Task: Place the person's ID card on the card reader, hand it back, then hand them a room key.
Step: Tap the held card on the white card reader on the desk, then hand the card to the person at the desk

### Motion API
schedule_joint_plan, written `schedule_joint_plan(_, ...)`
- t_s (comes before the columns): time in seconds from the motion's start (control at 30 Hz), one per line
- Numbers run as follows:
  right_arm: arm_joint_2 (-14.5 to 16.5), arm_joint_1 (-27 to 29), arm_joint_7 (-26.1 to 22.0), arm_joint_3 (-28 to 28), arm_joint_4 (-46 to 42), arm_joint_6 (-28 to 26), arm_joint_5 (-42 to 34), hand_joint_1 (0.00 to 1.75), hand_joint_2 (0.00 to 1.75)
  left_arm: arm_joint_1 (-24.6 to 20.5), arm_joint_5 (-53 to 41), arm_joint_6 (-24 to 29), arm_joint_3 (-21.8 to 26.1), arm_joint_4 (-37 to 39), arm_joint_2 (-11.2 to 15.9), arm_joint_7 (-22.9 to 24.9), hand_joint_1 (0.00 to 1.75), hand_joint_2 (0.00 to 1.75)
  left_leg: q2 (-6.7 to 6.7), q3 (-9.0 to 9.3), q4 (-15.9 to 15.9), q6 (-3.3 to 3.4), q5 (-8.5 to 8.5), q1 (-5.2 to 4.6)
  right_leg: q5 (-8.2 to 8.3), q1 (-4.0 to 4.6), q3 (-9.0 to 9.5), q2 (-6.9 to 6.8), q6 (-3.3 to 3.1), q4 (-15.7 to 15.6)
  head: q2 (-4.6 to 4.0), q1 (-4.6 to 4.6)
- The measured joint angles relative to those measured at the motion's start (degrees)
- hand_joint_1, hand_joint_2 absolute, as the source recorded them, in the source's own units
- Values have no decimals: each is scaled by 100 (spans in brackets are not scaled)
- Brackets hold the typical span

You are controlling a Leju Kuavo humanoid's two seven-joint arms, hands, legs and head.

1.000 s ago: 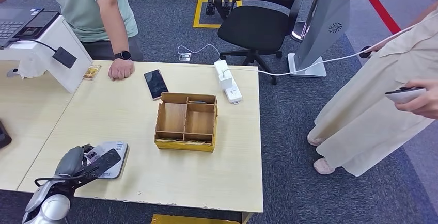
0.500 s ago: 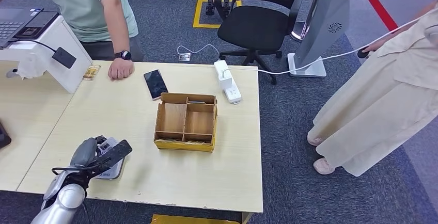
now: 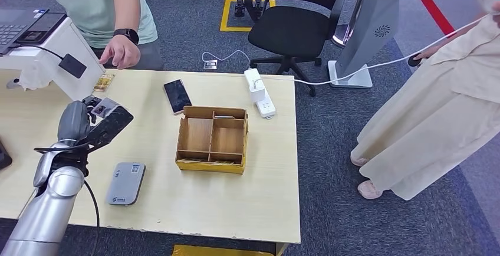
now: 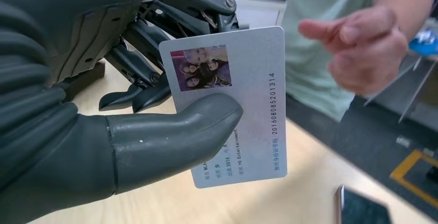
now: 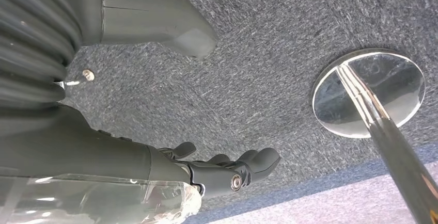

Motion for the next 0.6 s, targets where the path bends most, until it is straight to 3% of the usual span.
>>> schedule_joint_plan(0.3, 0, -8, -1, 29, 22, 1, 105, 0, 175, -396, -483, 335, -49, 8, -62, 14, 175, 175, 2, -1, 0, 0, 0, 0, 0, 0, -6, 1, 0, -1, 0, -1)
schedule_joint_plan(0.6, 0, -28, 33, 97, 86, 1, 361, 0, 175, -1036, -871, 825, -333, 689, -386, 82, 175, 175, 2, 0, 2, 0, 0, -1, 2, 0, -4, 4, -1, -1, 0, -1)
